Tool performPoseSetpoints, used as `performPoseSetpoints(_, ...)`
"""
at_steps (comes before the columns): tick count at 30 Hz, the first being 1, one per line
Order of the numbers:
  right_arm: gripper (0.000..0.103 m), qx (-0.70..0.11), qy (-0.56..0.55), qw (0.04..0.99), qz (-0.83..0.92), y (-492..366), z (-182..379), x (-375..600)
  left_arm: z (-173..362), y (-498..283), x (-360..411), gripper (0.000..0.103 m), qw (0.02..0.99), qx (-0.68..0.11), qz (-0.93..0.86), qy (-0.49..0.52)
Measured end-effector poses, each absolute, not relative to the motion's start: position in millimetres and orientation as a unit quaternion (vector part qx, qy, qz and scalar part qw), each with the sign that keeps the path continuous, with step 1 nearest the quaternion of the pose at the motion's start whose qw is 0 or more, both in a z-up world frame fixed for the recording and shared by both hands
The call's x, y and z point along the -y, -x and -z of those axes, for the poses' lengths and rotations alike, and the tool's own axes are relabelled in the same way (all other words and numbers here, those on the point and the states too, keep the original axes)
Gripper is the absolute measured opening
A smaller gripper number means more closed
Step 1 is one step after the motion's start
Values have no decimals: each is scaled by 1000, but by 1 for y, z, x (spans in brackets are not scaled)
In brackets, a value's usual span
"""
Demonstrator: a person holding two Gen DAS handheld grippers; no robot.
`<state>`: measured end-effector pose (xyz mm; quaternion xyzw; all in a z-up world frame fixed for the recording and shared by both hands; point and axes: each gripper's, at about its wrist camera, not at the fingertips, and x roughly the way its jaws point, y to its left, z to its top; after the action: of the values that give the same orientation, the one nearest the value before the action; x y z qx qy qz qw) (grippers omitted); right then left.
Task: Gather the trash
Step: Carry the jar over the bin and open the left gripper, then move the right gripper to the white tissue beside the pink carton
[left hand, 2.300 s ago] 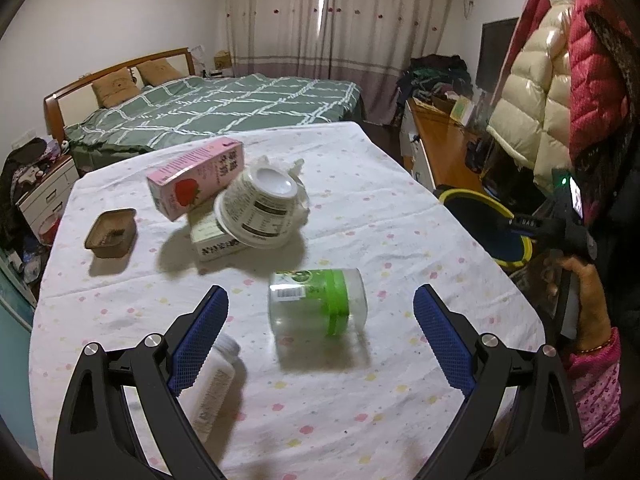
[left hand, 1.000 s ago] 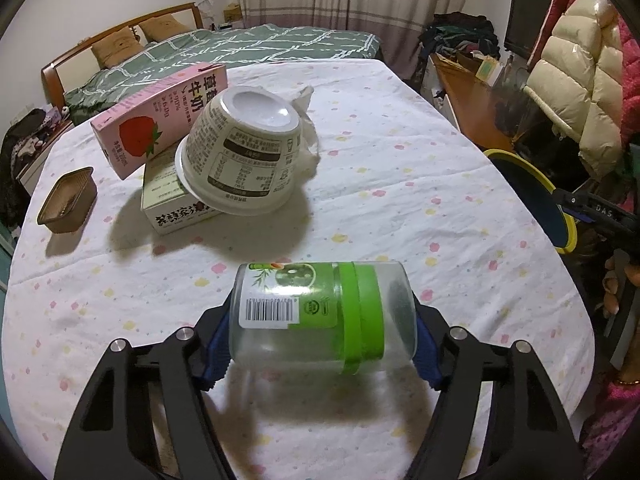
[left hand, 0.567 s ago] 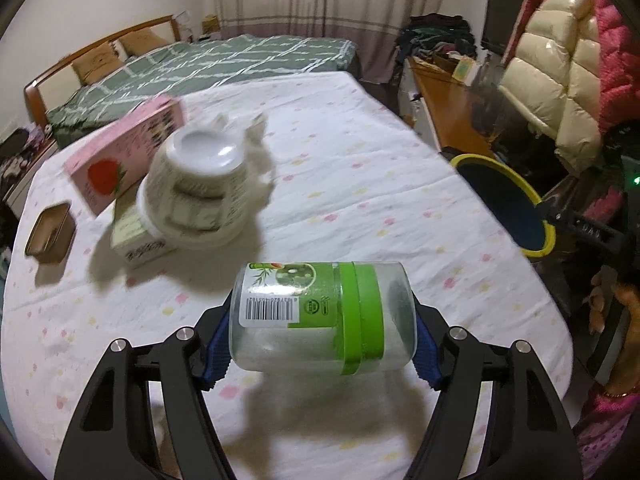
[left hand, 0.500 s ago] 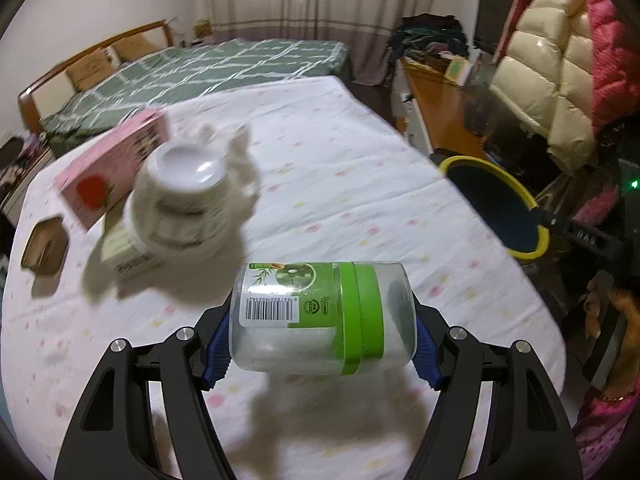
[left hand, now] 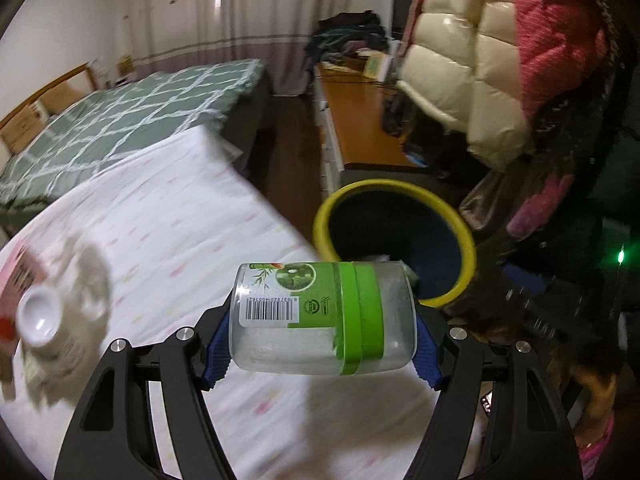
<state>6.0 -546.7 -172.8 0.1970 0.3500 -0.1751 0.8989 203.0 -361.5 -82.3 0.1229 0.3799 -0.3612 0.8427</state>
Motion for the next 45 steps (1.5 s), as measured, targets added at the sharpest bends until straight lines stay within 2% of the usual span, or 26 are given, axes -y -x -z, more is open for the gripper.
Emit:
performPoseSetpoints(12, 41, -353, -223, 885, 205, 19, 191, 577, 107, -222, 489, 71, 805, -396, 408, -170)
performPoseSetpoints(19, 41, -358, -229, 879, 215, 21, 198, 585, 131, -236, 513, 71, 801, -408, 400, -180)
performPoseSetpoints(20, 41, -358, -229, 879, 216, 21, 198, 585, 133, -238, 515, 75, 802, -409, 397, -181)
performPoseSetpoints(21, 41, -359, -228, 879, 216, 21, 198, 585, 132, -240, 515, 85, 803, -408, 394, -181)
performPoseSetpoints(24, 41, -358, -227, 880, 215, 20, 196, 583, 124, -242, 508, 90, 814, -398, 387, -173)
performPoseSetpoints(29, 42, -354, -223, 884, 209, 20, 192, 576, 85, -228, 467, 90, 832, -372, 386, -143)
performPoseSetpoints(33, 42, -353, -217, 887, 203, 19, 188, 567, 52, -209, 411, 95, 851, -345, 378, -116)
performPoseSetpoints(39, 42, -358, -202, 893, 185, 11, 182, 546, 13, -180, 305, 98, 889, -307, 329, -78)
performPoseSetpoints(45, 43, -360, -180, 904, 147, -5, 173, 513, -2, -157, 205, 98, 924, -282, 251, -54)
